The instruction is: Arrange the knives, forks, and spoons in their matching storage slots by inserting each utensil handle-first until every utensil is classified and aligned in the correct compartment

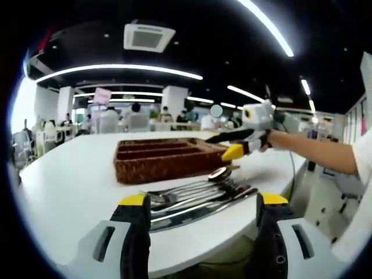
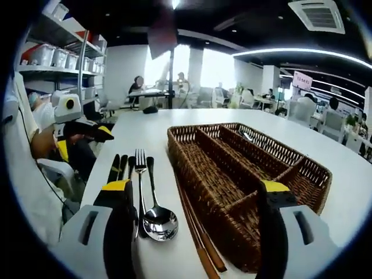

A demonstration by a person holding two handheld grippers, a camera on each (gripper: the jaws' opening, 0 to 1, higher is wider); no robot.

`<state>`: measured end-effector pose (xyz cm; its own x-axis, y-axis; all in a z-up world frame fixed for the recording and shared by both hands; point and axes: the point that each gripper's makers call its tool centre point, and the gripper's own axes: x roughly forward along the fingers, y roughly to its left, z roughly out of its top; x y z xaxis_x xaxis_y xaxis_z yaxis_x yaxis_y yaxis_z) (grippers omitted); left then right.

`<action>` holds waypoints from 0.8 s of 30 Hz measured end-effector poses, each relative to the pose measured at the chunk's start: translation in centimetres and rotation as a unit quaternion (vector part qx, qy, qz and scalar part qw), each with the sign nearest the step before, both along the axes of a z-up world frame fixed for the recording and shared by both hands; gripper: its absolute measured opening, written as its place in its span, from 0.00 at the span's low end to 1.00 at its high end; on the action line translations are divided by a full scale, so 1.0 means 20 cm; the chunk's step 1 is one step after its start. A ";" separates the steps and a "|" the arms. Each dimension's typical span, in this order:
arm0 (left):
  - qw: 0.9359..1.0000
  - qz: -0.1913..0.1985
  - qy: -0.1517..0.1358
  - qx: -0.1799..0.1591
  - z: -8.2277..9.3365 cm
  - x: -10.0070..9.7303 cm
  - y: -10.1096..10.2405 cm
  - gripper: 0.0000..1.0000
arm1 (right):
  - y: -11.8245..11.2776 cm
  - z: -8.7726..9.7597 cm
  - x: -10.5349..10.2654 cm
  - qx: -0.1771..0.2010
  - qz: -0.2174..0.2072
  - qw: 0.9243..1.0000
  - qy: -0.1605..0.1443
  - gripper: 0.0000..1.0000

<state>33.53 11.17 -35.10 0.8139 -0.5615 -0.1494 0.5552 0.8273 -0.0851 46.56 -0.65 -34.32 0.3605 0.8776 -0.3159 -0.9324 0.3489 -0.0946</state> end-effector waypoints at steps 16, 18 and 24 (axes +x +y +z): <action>1.000 -0.024 -0.009 0.002 0.00 0.07 -0.04 0.68 | -0.05 -0.03 -0.11 0.024 -0.014 1.000 0.011 0.91; 0.999 -0.030 -0.014 0.004 0.01 0.08 -0.04 0.65 | -0.04 -0.03 -0.13 0.023 -0.013 1.000 0.011 0.91; 0.999 -0.043 -0.012 0.010 0.00 0.13 -0.05 0.62 | -0.05 -0.02 -0.16 0.035 -0.010 0.999 0.008 0.91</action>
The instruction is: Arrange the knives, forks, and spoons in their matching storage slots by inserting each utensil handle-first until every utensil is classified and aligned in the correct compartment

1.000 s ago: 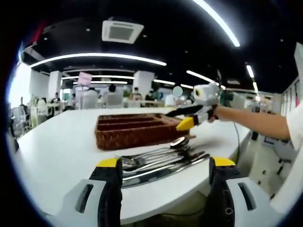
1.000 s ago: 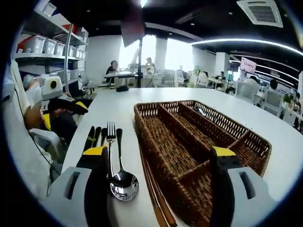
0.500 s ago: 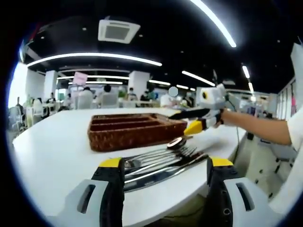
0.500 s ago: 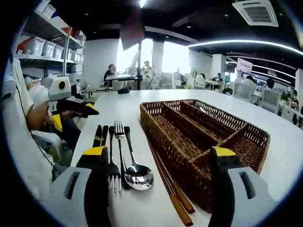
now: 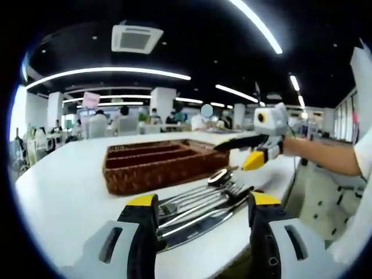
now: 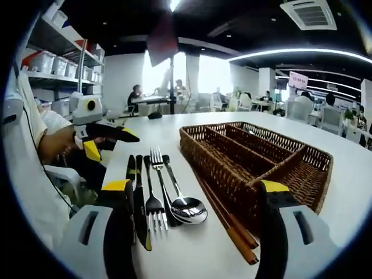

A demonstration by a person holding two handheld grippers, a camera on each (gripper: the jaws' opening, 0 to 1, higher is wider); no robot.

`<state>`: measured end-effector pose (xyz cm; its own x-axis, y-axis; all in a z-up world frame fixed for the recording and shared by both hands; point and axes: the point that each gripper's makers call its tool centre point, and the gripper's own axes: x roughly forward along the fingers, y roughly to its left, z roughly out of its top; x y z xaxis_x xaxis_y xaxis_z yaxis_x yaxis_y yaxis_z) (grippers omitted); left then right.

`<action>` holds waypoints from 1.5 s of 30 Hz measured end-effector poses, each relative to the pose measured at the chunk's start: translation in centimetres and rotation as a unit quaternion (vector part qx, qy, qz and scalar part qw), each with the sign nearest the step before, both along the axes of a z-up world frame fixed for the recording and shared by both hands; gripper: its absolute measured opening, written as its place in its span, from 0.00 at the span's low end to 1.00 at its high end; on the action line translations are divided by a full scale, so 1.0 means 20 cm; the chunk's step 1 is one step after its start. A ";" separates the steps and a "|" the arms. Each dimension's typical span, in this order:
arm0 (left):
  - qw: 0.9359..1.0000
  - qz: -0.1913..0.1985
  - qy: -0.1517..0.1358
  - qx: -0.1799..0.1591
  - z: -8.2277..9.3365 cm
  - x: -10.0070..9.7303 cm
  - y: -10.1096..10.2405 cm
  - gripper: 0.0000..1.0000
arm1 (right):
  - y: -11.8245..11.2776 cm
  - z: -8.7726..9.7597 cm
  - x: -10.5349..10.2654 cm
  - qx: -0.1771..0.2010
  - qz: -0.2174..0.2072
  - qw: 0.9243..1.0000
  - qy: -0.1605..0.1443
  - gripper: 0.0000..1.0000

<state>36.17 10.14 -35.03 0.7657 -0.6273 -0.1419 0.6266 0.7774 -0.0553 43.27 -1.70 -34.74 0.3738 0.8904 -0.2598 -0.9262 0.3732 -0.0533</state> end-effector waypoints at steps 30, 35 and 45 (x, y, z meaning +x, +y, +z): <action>0.989 -0.105 0.043 0.098 -0.06 0.28 -0.14 0.50 | -0.17 -0.09 -0.22 0.062 -0.064 0.996 0.011 0.91; 0.987 -0.121 0.064 0.085 -0.07 0.31 -0.17 0.47 | -0.19 -0.08 -0.25 0.069 -0.069 0.995 0.010 0.91; 0.981 -0.142 0.071 0.112 -0.13 0.34 -0.20 0.41 | -0.23 -0.06 -0.27 0.082 -0.077 0.994 0.006 0.90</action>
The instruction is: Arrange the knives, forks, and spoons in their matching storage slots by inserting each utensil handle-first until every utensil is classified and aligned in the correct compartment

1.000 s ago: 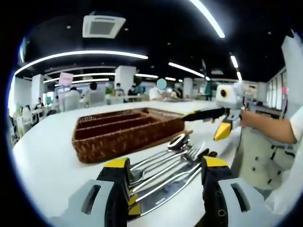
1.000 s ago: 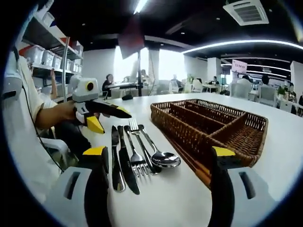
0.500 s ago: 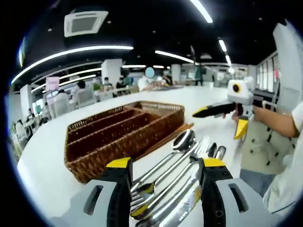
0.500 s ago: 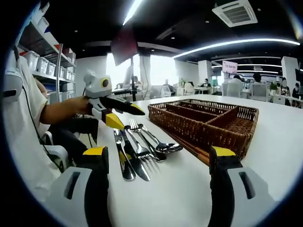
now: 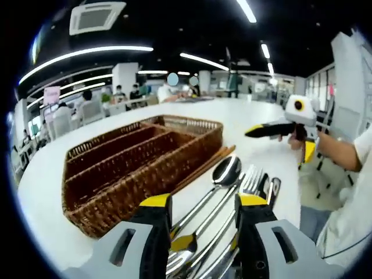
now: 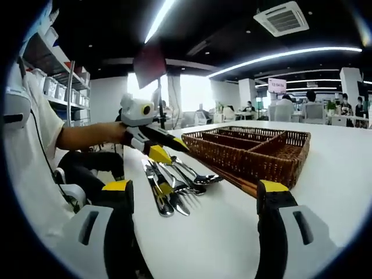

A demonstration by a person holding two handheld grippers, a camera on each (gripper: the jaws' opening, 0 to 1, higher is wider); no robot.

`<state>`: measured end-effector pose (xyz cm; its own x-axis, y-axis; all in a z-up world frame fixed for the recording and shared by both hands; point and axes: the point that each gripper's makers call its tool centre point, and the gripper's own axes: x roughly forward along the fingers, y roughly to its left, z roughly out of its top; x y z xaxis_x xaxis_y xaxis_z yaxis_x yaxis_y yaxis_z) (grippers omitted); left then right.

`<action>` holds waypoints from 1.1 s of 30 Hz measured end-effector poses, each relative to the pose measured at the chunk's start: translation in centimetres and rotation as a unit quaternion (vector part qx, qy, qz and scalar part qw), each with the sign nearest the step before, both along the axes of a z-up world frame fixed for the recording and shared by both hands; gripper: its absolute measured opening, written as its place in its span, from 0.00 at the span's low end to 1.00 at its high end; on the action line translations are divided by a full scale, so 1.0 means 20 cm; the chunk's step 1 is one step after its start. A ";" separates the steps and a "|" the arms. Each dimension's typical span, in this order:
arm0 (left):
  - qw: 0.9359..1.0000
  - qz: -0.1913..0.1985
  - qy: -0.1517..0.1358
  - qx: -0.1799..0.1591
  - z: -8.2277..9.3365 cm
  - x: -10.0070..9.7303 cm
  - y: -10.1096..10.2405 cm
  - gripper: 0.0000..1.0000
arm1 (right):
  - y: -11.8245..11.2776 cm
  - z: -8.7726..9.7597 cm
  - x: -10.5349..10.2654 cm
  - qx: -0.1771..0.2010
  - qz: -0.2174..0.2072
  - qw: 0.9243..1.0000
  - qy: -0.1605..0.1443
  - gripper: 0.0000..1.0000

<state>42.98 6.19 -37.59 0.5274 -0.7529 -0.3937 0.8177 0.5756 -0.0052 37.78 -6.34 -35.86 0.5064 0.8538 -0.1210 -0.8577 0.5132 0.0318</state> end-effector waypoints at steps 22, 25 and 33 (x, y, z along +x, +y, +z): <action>0.995 -0.048 0.034 0.074 -0.11 0.09 -0.07 0.31 | -0.16 0.00 -0.08 0.037 -0.038 0.999 0.006 0.89; 0.995 -0.056 0.036 0.078 -0.11 0.09 -0.09 0.29 | -0.17 0.00 -0.08 0.041 -0.041 0.998 0.007 0.89; 0.987 -0.092 0.071 0.114 -0.14 0.07 -0.13 0.20 | -0.20 -0.03 -0.08 0.044 -0.048 0.998 0.013 0.88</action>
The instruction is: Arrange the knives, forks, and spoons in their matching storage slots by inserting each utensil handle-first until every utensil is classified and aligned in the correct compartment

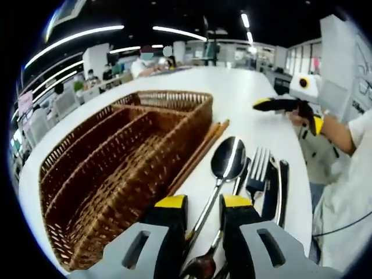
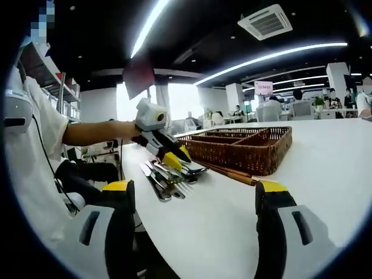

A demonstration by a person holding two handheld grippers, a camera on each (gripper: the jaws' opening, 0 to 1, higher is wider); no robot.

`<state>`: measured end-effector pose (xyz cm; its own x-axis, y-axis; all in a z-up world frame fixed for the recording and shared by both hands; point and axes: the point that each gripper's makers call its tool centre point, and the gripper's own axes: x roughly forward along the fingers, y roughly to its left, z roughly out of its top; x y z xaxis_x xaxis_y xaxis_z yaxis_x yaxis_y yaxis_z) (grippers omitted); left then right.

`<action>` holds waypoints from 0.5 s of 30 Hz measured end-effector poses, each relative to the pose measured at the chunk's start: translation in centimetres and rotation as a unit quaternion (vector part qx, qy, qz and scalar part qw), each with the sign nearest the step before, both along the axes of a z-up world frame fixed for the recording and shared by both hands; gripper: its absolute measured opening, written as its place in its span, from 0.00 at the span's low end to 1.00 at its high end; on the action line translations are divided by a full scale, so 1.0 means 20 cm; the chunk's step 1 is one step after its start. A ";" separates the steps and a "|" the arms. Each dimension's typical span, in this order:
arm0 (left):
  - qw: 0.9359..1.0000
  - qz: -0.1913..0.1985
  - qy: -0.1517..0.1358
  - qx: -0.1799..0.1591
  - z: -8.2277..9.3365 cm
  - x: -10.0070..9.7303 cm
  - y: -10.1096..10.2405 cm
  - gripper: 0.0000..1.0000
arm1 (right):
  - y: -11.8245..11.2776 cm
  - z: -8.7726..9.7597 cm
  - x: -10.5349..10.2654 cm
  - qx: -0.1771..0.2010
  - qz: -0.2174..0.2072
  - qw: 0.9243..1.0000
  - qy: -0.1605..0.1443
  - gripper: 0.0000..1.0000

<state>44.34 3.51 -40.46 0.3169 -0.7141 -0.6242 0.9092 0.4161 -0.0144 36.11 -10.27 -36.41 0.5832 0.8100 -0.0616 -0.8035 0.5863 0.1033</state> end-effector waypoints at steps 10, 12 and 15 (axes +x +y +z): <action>0.997 -0.056 0.010 0.043 -0.02 0.03 -0.01 0.14 | -0.02 0.00 -0.01 -0.004 -0.002 1.000 0.002 0.88; 0.995 -0.079 0.012 0.055 -0.03 0.02 -0.01 0.10 | -0.03 0.01 -0.01 -0.004 -0.003 1.000 0.001 0.87; 0.994 -0.085 0.017 0.060 -0.03 0.01 -0.02 0.08 | -0.03 0.01 -0.01 -0.003 -0.005 1.000 0.000 0.87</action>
